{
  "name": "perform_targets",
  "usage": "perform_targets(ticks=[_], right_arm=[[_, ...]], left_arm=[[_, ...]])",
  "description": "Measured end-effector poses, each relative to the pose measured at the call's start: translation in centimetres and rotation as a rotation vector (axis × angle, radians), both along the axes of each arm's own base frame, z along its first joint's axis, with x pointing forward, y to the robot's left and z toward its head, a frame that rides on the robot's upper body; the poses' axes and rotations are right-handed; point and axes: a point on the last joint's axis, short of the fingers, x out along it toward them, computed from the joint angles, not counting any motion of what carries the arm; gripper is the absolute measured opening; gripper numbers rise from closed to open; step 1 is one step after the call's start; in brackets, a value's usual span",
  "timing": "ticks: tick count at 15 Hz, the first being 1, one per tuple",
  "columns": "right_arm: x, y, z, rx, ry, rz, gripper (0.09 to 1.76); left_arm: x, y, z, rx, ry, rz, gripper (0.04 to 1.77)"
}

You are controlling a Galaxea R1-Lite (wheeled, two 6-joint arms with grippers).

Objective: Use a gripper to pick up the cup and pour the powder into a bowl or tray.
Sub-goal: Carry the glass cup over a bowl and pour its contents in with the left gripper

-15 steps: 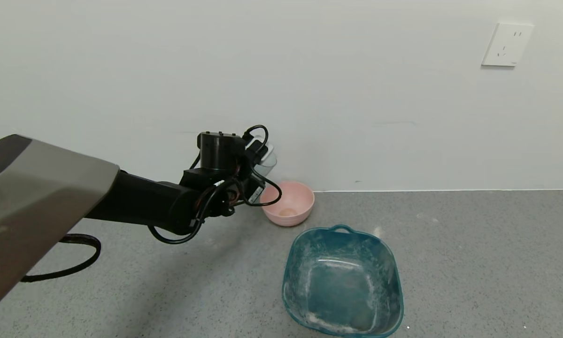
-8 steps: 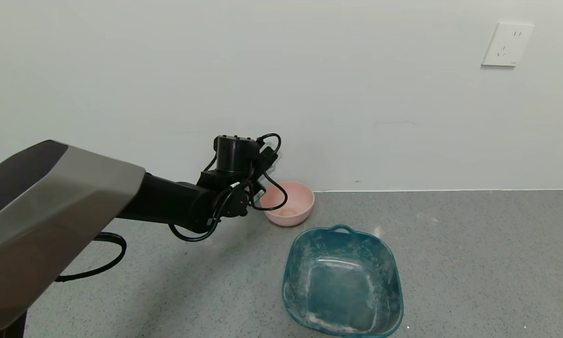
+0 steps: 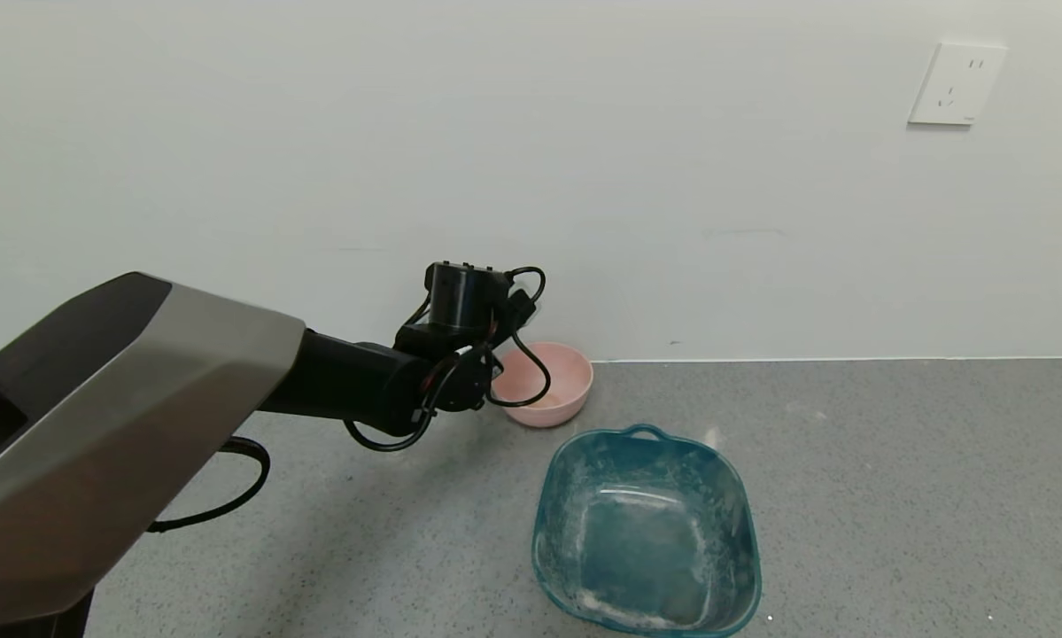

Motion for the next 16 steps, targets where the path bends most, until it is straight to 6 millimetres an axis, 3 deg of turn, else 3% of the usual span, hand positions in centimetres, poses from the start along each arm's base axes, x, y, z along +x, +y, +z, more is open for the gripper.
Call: perform_targets(ticks=[9, 16], right_arm=[[0.0, 0.0, 0.0, 0.0, 0.0, 0.0, 1.71], [0.0, 0.0, 0.0, 0.0, 0.0, 0.0, 1.71]], left_arm=[[0.3, -1.7, -0.6, 0.147, 0.036, -0.075, 1.27], [0.5, -2.0, -0.5, 0.335, 0.058, -0.125, 1.27]])
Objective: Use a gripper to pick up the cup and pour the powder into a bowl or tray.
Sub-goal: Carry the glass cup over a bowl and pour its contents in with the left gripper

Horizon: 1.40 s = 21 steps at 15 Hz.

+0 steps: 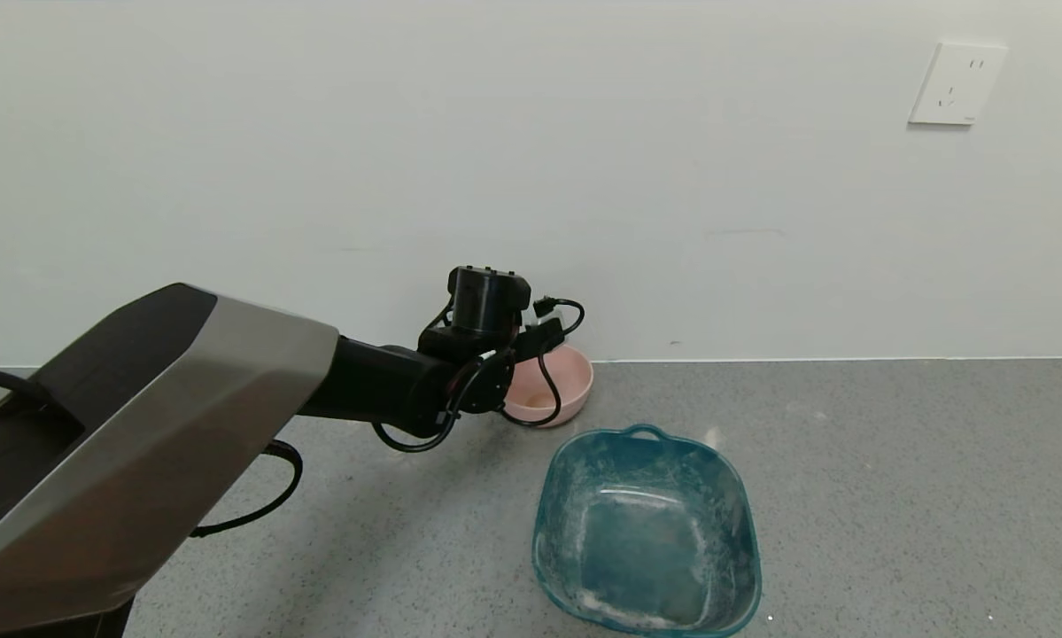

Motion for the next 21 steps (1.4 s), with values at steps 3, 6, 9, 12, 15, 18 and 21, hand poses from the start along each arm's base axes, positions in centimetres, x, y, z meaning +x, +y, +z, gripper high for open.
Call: perform_targets(ticks=[3, 6, 9, 12, 15, 18, 21], right_arm=[[0.0, 0.0, 0.0, 0.0, 0.0, 0.0, 1.71], [0.0, 0.0, 0.0, 0.0, 0.0, 0.0, 1.71], [0.0, 0.0, 0.0, 0.0, 0.0, 0.0, 1.71], [0.0, 0.0, 0.0, 0.0, 0.0, 0.0, 1.71], [0.0, 0.0, 0.0, 0.0, 0.0, 0.0, 1.71], [0.0, 0.0, 0.0, 0.0, 0.0, 0.0, 1.71], [0.0, 0.0, 0.0, 0.0, 0.0, 0.0, 1.71]], left_arm=[[0.0, 0.0, -0.2, 0.064, 0.009, 0.007, 1.27], [0.1, -0.2, -0.3, 0.119, 0.014, 0.017, 1.27], [0.2, -0.2, -0.3, 0.172, 0.019, 0.033, 1.27], [0.2, -0.3, -0.3, 0.223, 0.029, 0.018, 1.27], [0.2, -0.4, 0.0, 0.269, 0.032, 0.004, 1.27], [0.4, -0.7, 0.5, 0.314, 0.024, -0.011, 1.27], [0.3, -1.1, 0.3, 0.349, 0.033, -0.014, 1.27]])
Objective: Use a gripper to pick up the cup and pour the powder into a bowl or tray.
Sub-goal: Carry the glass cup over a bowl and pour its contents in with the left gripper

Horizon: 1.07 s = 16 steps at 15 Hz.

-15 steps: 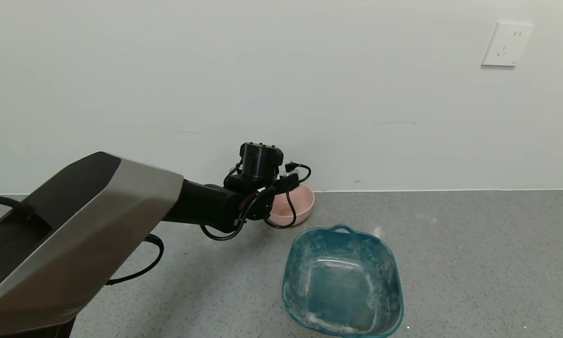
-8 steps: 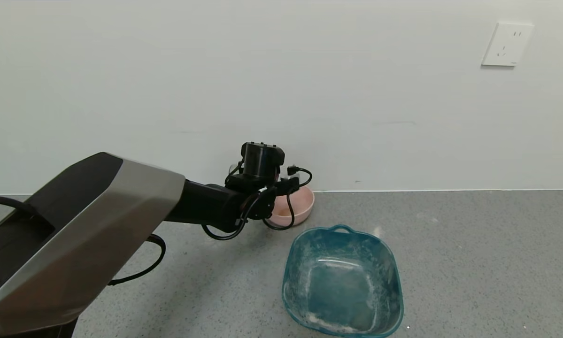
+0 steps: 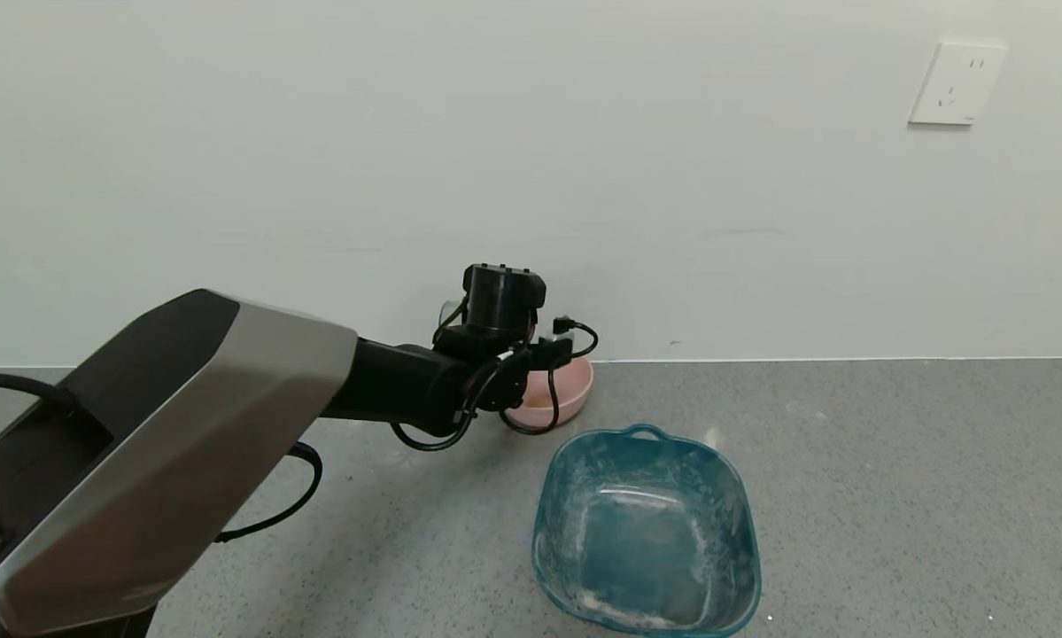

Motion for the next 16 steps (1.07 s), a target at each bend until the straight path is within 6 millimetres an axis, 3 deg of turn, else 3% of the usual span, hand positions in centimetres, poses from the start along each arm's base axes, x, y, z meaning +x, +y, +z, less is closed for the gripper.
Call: perform_targets(ticks=[7, 16], right_arm=[[0.0, 0.0, 0.0, 0.0, 0.0, 0.0, 1.71], [0.0, 0.0, 0.0, 0.0, 0.0, 0.0, 1.71]], left_arm=[[0.5, -0.7, 0.2, 0.095, -0.076, -0.032, 1.27], [0.2, -1.3, -0.8, 0.157, -0.041, -0.048, 1.27]])
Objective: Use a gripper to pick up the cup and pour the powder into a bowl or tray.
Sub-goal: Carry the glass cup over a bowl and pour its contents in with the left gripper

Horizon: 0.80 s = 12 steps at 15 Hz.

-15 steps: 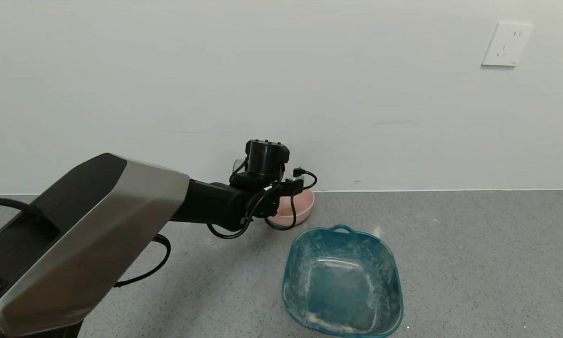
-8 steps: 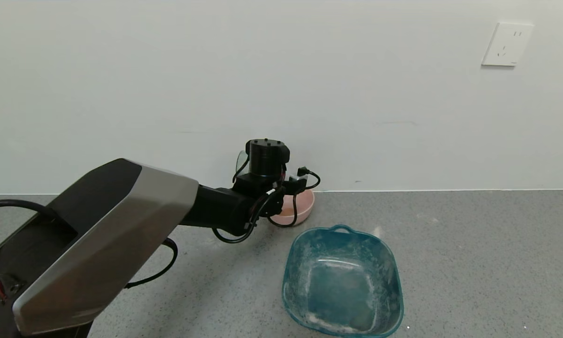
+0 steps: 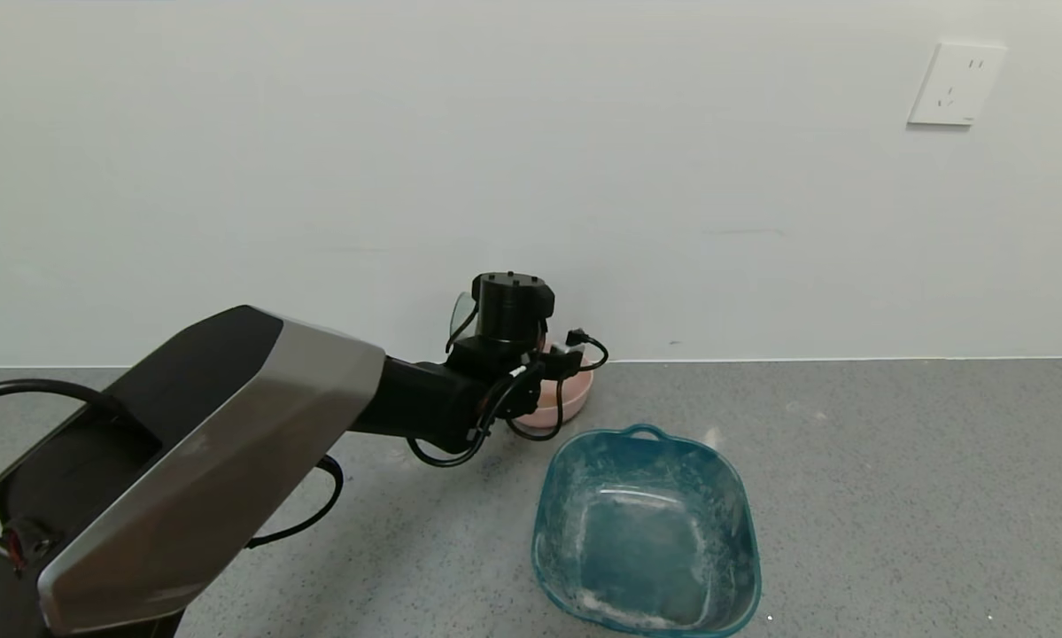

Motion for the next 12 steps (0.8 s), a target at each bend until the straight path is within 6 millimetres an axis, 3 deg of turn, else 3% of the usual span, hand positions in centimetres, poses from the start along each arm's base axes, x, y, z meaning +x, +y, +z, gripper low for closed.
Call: perform_targets(ticks=[12], right_arm=[[0.0, 0.0, 0.0, 0.0, 0.0, 0.0, 1.71]], left_arm=[[-0.61, -0.47, -0.61, 0.086, 0.03, 0.014, 1.27]])
